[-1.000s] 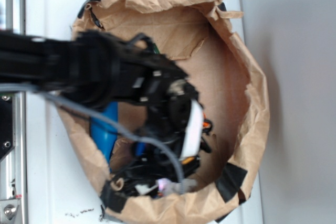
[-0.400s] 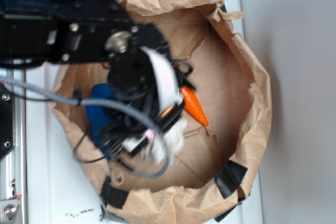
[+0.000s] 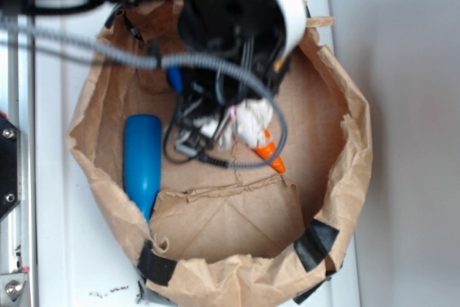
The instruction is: Grab the white paper.
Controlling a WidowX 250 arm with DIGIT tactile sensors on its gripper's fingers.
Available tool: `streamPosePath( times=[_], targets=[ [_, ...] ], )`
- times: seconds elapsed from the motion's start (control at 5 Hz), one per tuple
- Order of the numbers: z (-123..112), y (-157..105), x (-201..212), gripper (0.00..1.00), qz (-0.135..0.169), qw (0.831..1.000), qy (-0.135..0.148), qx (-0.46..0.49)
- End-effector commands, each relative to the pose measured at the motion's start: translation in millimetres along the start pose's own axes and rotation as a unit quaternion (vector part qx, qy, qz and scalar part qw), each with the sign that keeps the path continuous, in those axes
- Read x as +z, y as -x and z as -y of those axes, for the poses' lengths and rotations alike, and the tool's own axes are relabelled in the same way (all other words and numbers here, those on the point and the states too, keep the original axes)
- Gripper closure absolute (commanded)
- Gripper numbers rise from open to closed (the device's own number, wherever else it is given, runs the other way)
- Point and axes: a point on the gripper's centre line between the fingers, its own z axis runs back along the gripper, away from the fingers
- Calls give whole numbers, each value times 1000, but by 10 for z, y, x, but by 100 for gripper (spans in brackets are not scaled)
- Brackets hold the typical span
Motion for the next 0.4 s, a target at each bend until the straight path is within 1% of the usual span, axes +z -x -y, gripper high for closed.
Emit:
streamPosePath(
  times=[0.0, 0.2],
  targets=[
    [63, -45, 465, 100, 6, 998, -53, 35],
    [104, -30, 485, 100, 15, 999, -35, 20]
  ],
)
